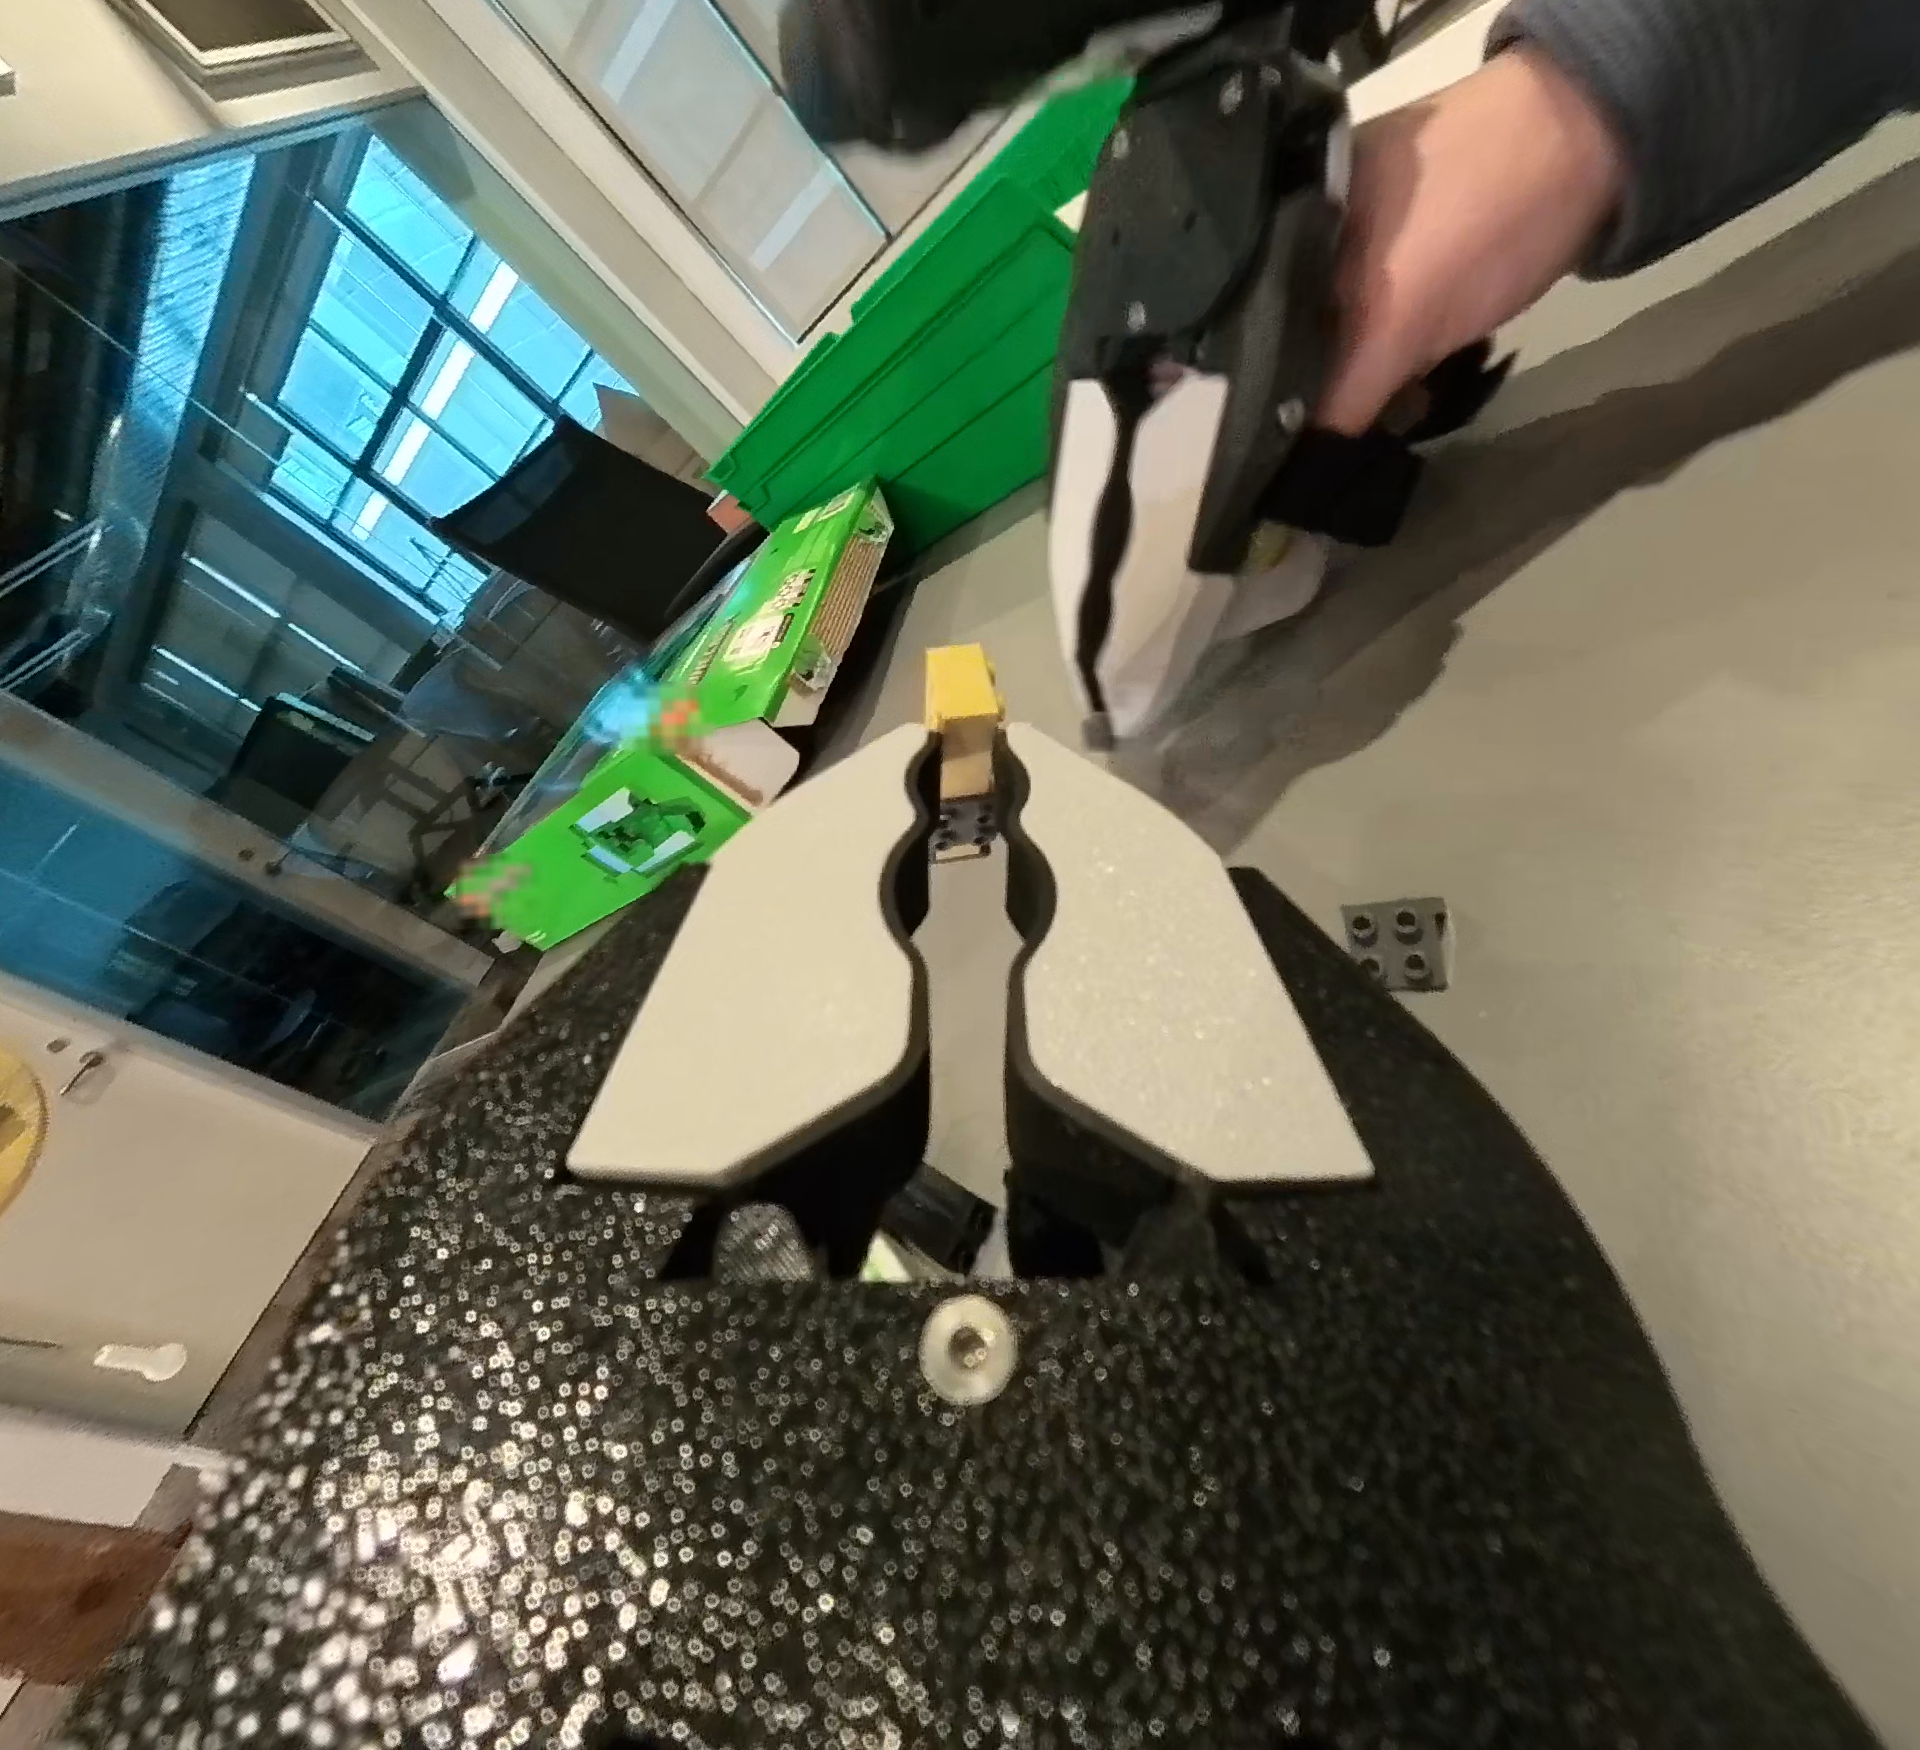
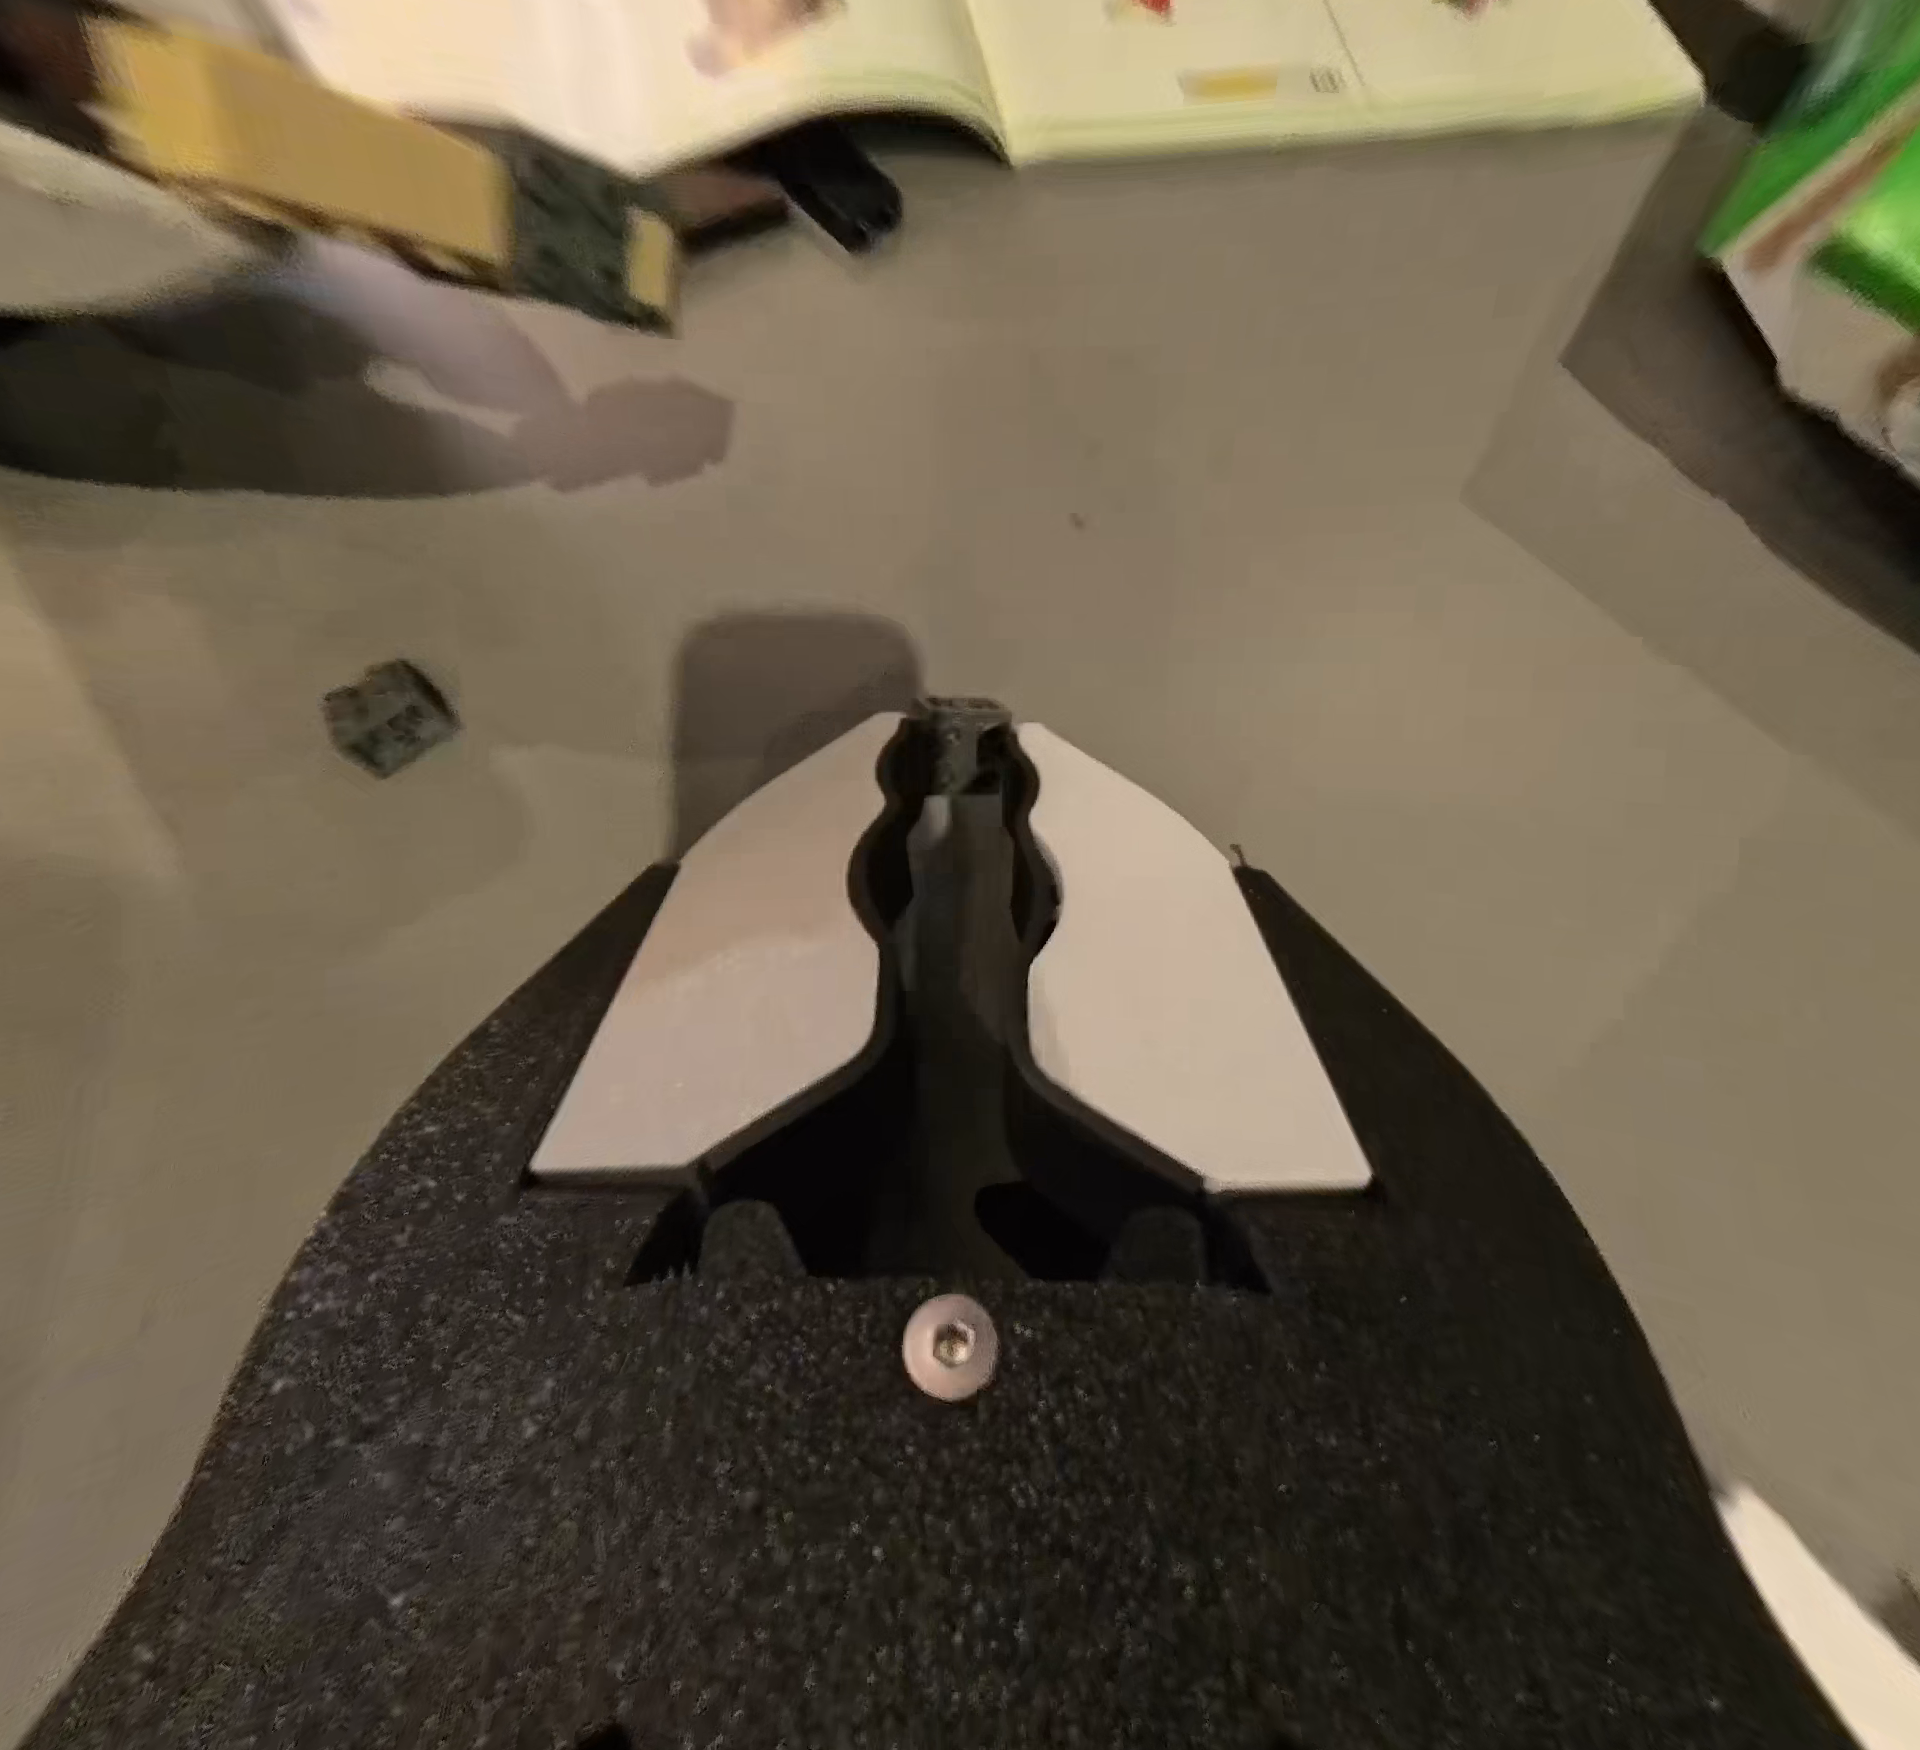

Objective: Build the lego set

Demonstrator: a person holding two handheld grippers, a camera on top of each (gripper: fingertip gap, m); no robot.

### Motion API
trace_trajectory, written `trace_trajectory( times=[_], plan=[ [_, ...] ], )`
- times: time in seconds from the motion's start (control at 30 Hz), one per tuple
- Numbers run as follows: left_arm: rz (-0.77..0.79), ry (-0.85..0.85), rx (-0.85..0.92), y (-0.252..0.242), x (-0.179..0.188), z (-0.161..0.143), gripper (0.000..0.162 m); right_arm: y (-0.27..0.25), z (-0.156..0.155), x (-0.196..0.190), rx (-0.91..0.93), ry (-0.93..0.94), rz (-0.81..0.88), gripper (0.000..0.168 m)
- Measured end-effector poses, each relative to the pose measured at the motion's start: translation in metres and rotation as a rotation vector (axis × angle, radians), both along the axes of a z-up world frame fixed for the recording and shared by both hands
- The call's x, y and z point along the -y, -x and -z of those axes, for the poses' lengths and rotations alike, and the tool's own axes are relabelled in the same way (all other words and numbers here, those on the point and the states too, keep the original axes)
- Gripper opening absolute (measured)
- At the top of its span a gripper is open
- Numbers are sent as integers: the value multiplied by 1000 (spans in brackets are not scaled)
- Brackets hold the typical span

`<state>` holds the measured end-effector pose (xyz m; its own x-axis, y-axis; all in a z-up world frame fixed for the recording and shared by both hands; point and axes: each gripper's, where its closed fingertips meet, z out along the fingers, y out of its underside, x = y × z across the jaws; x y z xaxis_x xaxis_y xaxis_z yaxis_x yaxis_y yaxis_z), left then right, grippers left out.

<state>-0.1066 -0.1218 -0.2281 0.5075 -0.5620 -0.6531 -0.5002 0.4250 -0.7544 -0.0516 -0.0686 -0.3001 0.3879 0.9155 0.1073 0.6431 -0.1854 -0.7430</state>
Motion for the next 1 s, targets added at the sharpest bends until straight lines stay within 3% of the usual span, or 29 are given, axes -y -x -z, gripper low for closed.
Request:
trace_trajectory(
  times=[0.27, 0.43, 0.53, 0.7, 1.0],
  plan=[
    [-34, 3, -170, 6, -10, 23, 9, 38, -56, 34, -508, 38, -489, 13],
    [-52, -34, -231, 6, -16, 28, 9, 44, -75, 35, -724, 322, -618, 13],
    [-43, -61, -241, 1, -14, 27, 9, 45, -75, 32, -738, 403, -615, 13],
    [-42, -94, -231, -2, -12, 23, 9, 43, -77, 30, -749, 304, -580, 13],
    [-50, -86, -252, -1, -11, 27, 9, 47, -64, 38, -635, 296, -594, 13]
  ],
)
